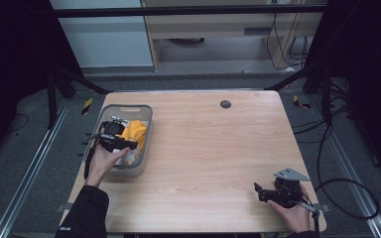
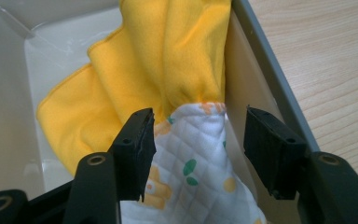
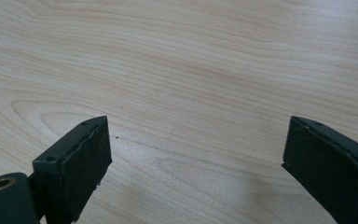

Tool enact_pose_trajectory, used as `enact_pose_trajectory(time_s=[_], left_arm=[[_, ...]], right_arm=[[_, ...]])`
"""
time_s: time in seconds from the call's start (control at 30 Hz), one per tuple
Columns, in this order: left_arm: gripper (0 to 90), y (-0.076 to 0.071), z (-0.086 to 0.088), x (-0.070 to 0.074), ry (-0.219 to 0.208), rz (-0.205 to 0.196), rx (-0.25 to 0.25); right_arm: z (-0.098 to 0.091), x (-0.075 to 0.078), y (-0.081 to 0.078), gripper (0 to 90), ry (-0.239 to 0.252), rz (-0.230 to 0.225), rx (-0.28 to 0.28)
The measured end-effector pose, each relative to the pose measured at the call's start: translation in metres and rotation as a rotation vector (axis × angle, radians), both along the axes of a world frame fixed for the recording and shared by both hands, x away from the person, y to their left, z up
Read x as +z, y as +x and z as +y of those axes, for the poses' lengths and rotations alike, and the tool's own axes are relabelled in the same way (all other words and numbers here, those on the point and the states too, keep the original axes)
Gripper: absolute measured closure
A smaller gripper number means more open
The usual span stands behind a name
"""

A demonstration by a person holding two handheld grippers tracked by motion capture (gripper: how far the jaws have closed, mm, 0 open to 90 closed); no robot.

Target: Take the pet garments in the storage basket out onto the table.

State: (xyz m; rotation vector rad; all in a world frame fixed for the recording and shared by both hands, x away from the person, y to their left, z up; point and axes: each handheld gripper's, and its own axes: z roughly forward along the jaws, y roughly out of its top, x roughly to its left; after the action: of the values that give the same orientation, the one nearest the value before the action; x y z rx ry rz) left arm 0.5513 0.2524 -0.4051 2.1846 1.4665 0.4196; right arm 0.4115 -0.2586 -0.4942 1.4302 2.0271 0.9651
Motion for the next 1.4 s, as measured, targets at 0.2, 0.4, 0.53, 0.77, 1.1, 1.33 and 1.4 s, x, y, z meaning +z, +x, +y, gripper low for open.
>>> enact_pose_trajectory(time_s=[0.2,0.4,0.53,0.77,1.1,1.33,1.4], left_arm=[[47.6,0.001,0.0,-0.007,-0.003,0.017,0.003],[54.1,0.003,-0.001,-0.015,0.022,0.037,0.012],[61.3,0.004,-0.001,-0.016,0.025,0.047,0.011],[75.1,0.005,-0.002,-0.015,0.043,0.067,0.003],[79.3,0.002,0.002,-0.007,0.041,0.052,0.008],[80.2,-0.007,0.008,0.011,0.019,0.009,0.004],[80.2,-0.009,0.009,0.016,0.018,-0.002,0.001]], right_arm=[[0.001,0.0,0.0,7.5,0.007,0.01,-0.001],[0.001,0.0,0.0,7.5,0.0,0.007,0.002],[0.001,-0.001,0.0,7.5,-0.002,0.007,0.002],[0.001,-0.001,0.0,7.4,-0.002,0.009,0.003],[0.001,-0.001,0.0,7.4,-0.002,0.008,0.003],[0.001,-0.001,0.0,7.5,-0.001,0.011,0.003],[0.001,0.0,0.0,7.4,-0.002,0.01,0.004]])
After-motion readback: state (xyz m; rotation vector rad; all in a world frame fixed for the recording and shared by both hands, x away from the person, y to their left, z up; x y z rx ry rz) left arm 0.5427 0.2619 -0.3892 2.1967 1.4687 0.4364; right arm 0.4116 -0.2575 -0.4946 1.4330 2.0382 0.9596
